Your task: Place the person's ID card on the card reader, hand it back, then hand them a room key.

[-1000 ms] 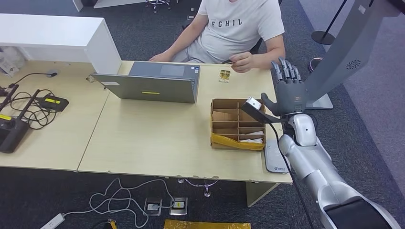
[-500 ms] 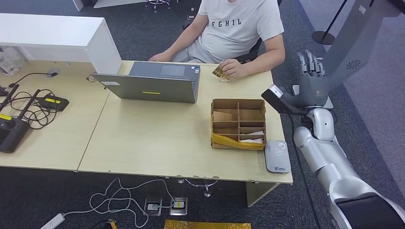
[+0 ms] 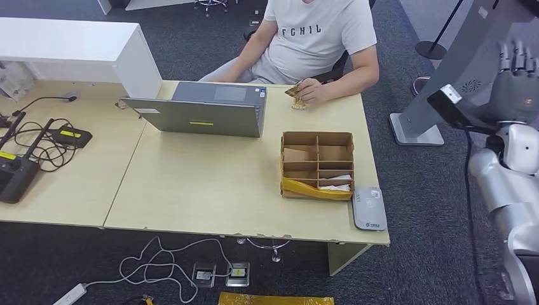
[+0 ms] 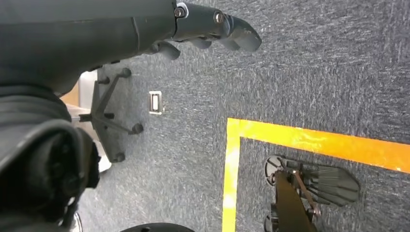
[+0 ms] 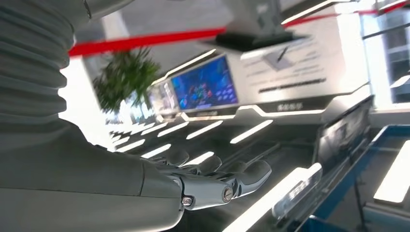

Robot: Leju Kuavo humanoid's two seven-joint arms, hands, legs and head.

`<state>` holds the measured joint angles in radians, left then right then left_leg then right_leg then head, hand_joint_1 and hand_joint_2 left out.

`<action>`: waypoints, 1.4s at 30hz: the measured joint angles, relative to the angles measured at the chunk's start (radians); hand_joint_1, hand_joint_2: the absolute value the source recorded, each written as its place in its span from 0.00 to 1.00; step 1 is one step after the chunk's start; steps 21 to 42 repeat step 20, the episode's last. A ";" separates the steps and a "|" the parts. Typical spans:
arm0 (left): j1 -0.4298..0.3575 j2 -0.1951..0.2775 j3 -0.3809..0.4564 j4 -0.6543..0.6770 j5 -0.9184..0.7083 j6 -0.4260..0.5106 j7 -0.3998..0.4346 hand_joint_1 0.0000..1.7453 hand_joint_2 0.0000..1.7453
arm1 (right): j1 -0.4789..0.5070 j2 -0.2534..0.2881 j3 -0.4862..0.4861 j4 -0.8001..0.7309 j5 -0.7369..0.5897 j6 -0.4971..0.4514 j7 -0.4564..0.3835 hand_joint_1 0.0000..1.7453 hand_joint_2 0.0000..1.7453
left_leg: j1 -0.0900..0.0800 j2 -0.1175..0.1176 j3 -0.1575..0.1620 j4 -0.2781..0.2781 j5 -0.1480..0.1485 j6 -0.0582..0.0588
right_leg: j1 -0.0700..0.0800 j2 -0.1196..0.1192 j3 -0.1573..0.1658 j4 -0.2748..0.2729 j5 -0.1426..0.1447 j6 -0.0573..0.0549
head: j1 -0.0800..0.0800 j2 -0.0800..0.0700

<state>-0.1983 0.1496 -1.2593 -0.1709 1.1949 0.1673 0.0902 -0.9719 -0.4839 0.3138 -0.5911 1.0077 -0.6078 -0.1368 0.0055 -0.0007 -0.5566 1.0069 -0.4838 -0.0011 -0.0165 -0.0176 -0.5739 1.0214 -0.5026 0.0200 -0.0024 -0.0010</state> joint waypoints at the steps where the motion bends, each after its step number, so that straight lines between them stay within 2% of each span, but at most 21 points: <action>1: 0.001 0.000 0.000 0.000 0.002 0.000 -0.001 0.00 0.00 | -0.014 -0.023 -0.001 0.009 0.023 0.011 0.003 0.00 1.00 | 0.000 0.001 0.000 0.000 0.000 0.000 | 0.000 0.000 0.000 0.000 0.000 0.000 | 0.000 0.000; 5: 0.008 0.004 0.000 0.000 0.011 -0.001 -0.011 0.00 0.00 | -0.063 -0.130 0.000 0.061 0.075 0.099 0.033 0.00 1.00 | -0.001 -0.002 -0.001 0.000 0.000 0.000 | -0.001 -0.003 0.000 -0.001 0.000 0.000 | 0.000 0.000; 8: 0.020 0.009 0.000 0.000 0.019 -0.004 -0.025 0.00 0.00 | -0.051 -0.209 -0.003 0.111 0.053 0.178 0.092 0.00 1.00 | 0.000 -0.003 0.000 0.000 -0.001 0.001 | 0.000 -0.003 0.001 -0.002 0.000 0.000 | 0.000 0.000; 11: 0.025 0.012 0.000 0.000 0.025 -0.005 -0.043 0.00 0.00 | 0.040 -0.278 -0.029 0.166 -0.039 0.246 0.179 0.00 1.00 | 0.000 -0.004 0.000 0.000 -0.002 0.002 | 0.001 -0.005 0.002 -0.003 -0.001 0.001 | 0.000 0.000; 15: 0.032 0.014 0.000 0.000 0.037 -0.003 -0.059 0.00 0.00 | 0.260 -0.342 -0.129 0.225 -0.270 0.297 0.266 0.00 1.00 | 0.001 -0.006 -0.001 0.000 -0.004 0.003 | 0.001 -0.007 0.003 -0.003 -0.002 0.001 | 0.000 0.000; 18: 0.038 0.017 0.000 0.000 0.044 -0.001 -0.062 0.00 0.00 | 0.416 -0.354 -0.206 0.257 -0.357 0.294 0.283 0.00 1.00 | 0.001 -0.002 -0.001 -0.001 -0.005 0.003 | 0.001 -0.003 0.002 -0.003 -0.003 0.001 | -0.001 0.000; 20: 0.039 0.020 0.001 0.000 0.046 0.000 -0.063 0.00 0.00 | 0.465 -0.356 -0.238 0.272 -0.368 0.292 0.287 0.00 1.00 | 0.001 0.001 0.000 -0.001 -0.006 0.003 | 0.001 0.000 0.001 -0.003 -0.003 0.001 | -0.001 0.000; 42: 0.039 0.020 0.001 0.000 0.046 0.000 -0.063 0.00 0.00 | 0.465 -0.356 -0.238 0.272 -0.368 0.292 0.287 0.00 1.00 | 0.001 0.001 0.000 -0.001 -0.006 0.003 | 0.001 0.000 0.001 -0.003 -0.003 0.001 | -0.001 0.000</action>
